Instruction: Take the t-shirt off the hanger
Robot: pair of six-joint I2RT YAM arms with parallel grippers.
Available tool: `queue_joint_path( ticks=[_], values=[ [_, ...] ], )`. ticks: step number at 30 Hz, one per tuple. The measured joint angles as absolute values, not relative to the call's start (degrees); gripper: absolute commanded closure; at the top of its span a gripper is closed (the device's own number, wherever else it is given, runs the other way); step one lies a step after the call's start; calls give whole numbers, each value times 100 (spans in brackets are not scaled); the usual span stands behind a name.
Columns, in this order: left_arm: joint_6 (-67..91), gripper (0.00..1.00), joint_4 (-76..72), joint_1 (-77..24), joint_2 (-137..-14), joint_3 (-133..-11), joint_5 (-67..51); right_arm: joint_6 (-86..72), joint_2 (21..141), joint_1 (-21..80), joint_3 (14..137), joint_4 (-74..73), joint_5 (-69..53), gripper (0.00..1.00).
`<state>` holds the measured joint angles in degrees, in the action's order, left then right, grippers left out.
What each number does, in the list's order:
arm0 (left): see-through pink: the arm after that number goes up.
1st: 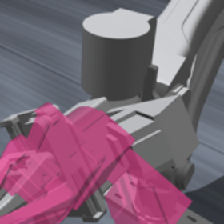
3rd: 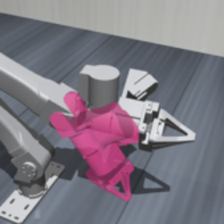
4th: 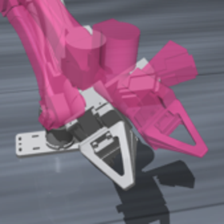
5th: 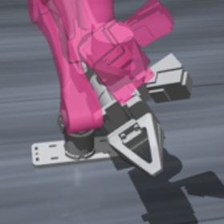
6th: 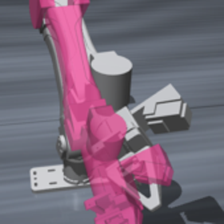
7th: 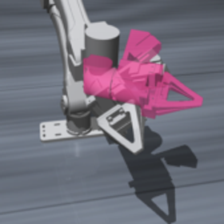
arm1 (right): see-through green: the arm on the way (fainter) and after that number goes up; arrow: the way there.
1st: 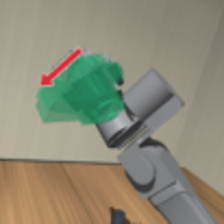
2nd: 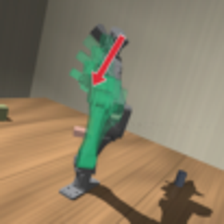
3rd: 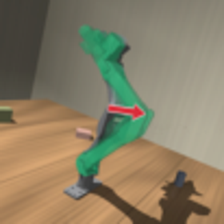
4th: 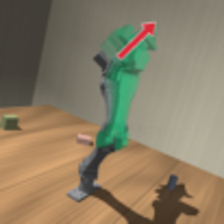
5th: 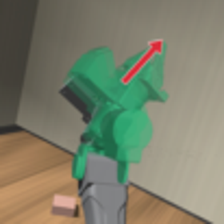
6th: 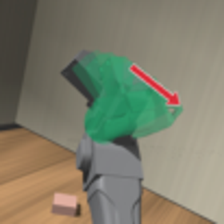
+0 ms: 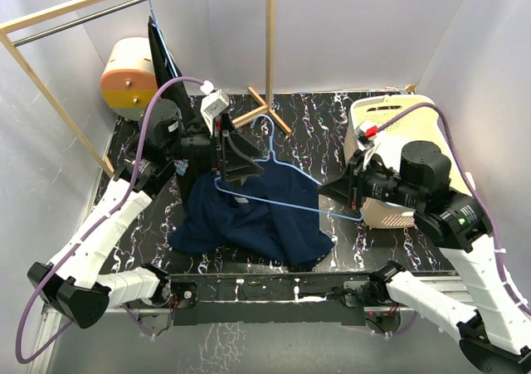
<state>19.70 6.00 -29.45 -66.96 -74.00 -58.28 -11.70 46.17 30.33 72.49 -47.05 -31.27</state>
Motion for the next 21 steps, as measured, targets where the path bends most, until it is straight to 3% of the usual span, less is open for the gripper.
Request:
queue_joint_path(
  ticks=[12, 21],
  values=[
    [1347, 33, 1177, -2947, -5465, -7074, -3487, -1227, 4318, 3024, 7782, -5489, -1540, 92],
    [1212, 34, 1728, -2945, -3527, -5929, -1197, -1363, 6027, 3024, 8047, -3935, -915, 92]
  ],
)
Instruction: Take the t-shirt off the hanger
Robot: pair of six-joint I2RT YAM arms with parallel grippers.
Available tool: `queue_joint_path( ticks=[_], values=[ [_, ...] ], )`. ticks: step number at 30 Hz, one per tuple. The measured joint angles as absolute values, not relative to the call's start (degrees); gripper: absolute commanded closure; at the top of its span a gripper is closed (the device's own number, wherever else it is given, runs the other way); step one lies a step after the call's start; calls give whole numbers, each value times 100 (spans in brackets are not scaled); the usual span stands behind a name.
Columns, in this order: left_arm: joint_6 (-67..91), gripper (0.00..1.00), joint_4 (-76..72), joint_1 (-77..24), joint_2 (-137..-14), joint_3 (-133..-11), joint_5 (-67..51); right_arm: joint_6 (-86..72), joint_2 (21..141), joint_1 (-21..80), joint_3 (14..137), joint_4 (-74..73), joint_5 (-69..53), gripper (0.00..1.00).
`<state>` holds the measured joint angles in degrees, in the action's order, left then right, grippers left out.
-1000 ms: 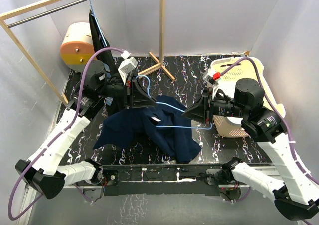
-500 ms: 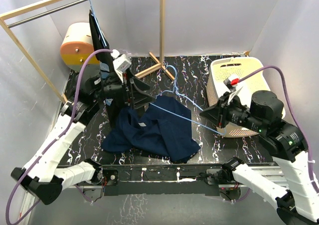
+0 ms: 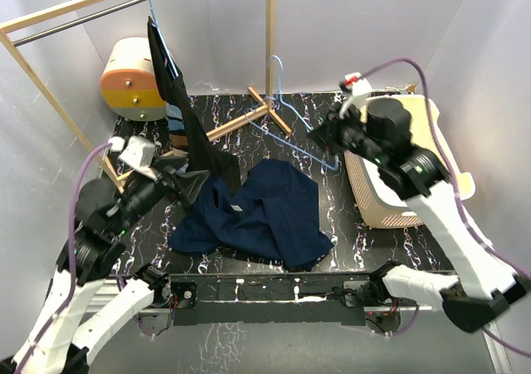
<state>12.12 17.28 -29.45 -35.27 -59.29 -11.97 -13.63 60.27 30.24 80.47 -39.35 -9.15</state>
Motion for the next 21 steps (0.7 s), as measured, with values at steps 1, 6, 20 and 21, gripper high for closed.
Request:
queue_joint_path(
  ticks=[1, 6, 20, 21],
  values=[
    [1210, 34, 1806, -2947, -3269, -5802, -910, -1367, 6324, 3024, 8132, -3691, -875, 92],
    [1232, 34, 2139, -2945, -2032, -5343, 482, -1389, 7603, 3024, 8739, -2589, -801, 92],
    [1251, 34, 2685, -2945, -1004, -4038, 2475, -1372, 9767, 3026, 11480, -816, -856, 92],
    [1247, 34, 2679, -2945, -1004, -4038, 2491, -1363, 9898, 3026, 11592, -777, -856, 92]
  ],
)
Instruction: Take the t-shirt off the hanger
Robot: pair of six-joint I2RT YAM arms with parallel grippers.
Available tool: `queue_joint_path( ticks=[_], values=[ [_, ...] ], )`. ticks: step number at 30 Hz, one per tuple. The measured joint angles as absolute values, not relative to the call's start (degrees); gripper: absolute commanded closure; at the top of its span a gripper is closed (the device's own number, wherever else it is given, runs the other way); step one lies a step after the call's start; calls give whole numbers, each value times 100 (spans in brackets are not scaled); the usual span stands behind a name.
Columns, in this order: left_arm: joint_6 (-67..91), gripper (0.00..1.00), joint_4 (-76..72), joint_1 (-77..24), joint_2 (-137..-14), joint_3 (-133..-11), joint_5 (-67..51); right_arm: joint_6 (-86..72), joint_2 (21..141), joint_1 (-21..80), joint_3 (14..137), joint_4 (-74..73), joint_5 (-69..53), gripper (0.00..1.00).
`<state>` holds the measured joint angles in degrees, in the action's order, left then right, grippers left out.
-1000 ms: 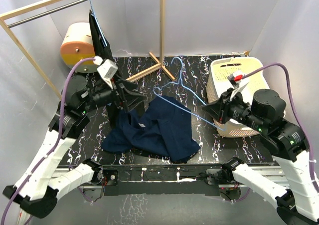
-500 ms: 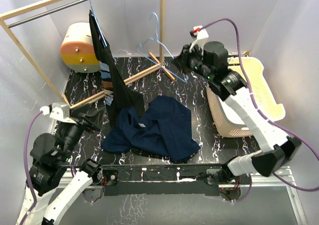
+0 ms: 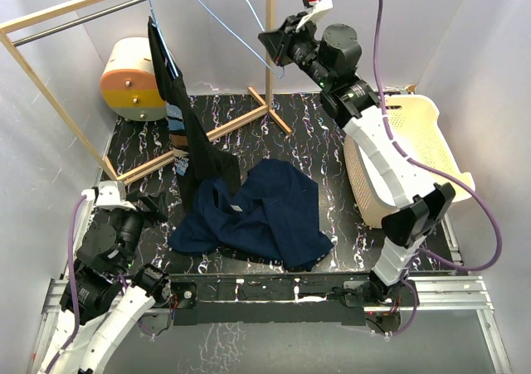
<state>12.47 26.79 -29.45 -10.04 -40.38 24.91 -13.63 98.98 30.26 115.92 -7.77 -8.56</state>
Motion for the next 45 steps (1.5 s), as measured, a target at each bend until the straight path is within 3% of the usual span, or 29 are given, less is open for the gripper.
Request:
queue_joint_path(
  ticks=[22, 26, 28, 35, 37, 45],
  values=[
    [1267, 33, 2602, -2945, -1457, -3966, 2290, -1313, 11205, 3055, 12739, -635, -792, 91],
    [1275, 33, 2602, -2945, -1476, -3966, 2281, -1304, 11338, 3055, 13072, -633, -784, 62],
    [1286, 33, 2604, -2945, -1481, -3966, 2268, -1302, 11338, 3055, 13054, -617, -781, 52],
    [1304, 33, 2622, -2945, -1594, -3966, 2235, -1216, 10689, 3065, 11662, -489, -805, 34],
    [1306, 33, 2626, -2945, -1623, -3966, 2224, -1208, 10119, 3068, 10777, -521, -893, 24],
    [1310, 33, 2626, -2945, -1647, -3966, 2226, -878, 7671, 3269, 7988, -589, -1424, 12]
  ],
)
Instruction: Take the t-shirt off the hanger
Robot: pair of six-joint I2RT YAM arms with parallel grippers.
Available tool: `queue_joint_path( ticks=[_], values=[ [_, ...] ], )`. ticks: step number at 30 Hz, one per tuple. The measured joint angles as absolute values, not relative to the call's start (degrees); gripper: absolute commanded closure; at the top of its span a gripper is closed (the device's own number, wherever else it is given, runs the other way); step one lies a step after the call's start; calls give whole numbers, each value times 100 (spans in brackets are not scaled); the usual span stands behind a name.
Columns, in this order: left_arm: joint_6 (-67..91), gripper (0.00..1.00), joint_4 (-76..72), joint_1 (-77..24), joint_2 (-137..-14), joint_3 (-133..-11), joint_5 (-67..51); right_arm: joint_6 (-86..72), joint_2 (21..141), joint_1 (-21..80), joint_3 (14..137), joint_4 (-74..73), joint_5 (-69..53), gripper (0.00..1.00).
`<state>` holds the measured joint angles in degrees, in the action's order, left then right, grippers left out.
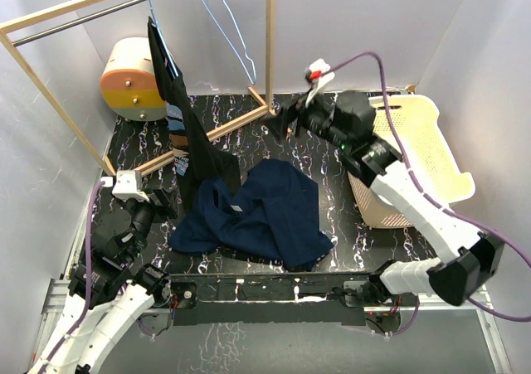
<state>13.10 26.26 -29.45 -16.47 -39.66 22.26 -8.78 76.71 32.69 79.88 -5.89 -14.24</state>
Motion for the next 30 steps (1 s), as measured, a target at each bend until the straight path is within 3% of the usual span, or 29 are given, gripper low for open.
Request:
queue_joint_path(
  ticks=[4, 12, 30],
  values=[
    [1310, 33, 2626, -2945, -1649, -3966, 2233, -635, 7247, 4025, 7004, -670, -1227, 2],
    [1332, 33, 2668, -2945, -1756, -3966, 2290, -499, 7808, 6077, 5369, -1079, -445, 2],
    [1354, 33, 2714, -2945, -1839, -3966, 2338, 148, 8503, 6475, 5231, -681, -493, 2]
  ],
)
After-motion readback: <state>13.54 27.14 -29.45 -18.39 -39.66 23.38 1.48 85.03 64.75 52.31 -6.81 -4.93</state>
